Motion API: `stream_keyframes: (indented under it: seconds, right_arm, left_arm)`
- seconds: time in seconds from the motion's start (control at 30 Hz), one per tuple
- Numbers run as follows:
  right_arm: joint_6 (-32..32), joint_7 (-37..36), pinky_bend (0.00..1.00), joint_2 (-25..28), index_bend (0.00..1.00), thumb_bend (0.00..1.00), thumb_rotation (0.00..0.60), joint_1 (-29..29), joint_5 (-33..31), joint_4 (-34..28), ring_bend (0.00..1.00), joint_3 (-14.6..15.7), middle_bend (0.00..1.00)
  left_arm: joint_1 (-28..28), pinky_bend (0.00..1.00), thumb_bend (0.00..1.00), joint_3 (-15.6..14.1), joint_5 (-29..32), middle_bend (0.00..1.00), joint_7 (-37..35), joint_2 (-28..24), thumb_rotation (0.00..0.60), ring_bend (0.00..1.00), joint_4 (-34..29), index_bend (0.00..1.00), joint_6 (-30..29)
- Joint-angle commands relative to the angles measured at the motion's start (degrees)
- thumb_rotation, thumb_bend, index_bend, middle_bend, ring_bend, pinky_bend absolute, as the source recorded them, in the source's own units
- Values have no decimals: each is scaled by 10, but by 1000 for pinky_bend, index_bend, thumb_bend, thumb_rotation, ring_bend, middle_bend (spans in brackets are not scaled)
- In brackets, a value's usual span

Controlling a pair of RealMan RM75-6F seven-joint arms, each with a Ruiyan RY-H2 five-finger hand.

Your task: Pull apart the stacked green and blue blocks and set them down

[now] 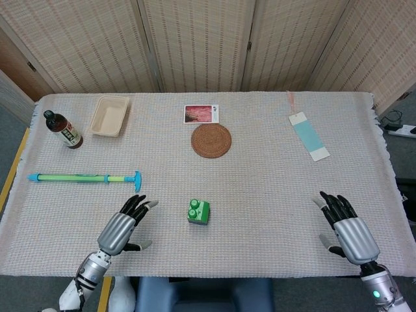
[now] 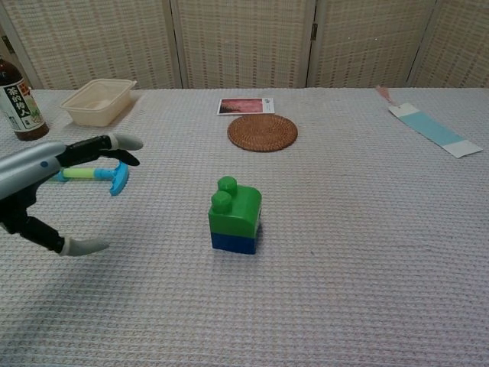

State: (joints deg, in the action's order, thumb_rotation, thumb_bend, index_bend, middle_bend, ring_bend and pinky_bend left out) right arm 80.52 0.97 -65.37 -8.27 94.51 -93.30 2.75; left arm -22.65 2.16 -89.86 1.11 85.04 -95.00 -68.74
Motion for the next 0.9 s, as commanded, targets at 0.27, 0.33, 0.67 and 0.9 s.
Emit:
stream_keyframes:
  seconds: [0.27,0.33,0.67,0.9]
  right_arm:
    - [-14,-7,0,0,0,406,600,-5,-15,4,0,-6,0]
    - [-16,-9,0,1,0,407,600,-6,-18,4,0,-7,0]
    - [-22,-24,0,6,0,407,600,-9,-26,6,0,-11,0]
    - [-27,-38,0,9,0,407,600,-11,-34,10,0,-14,0]
  left_arm:
    - [-68,0,243,64,115,206,-13,45,600,0,-10,82,96]
    - [-76,0,243,70,127,206,-10,57,600,0,-2,87,101]
    - [-105,0,244,80,138,206,1,136,600,0,51,98,100]
    - [-133,0,244,92,157,206,-23,163,600,0,106,122,136]
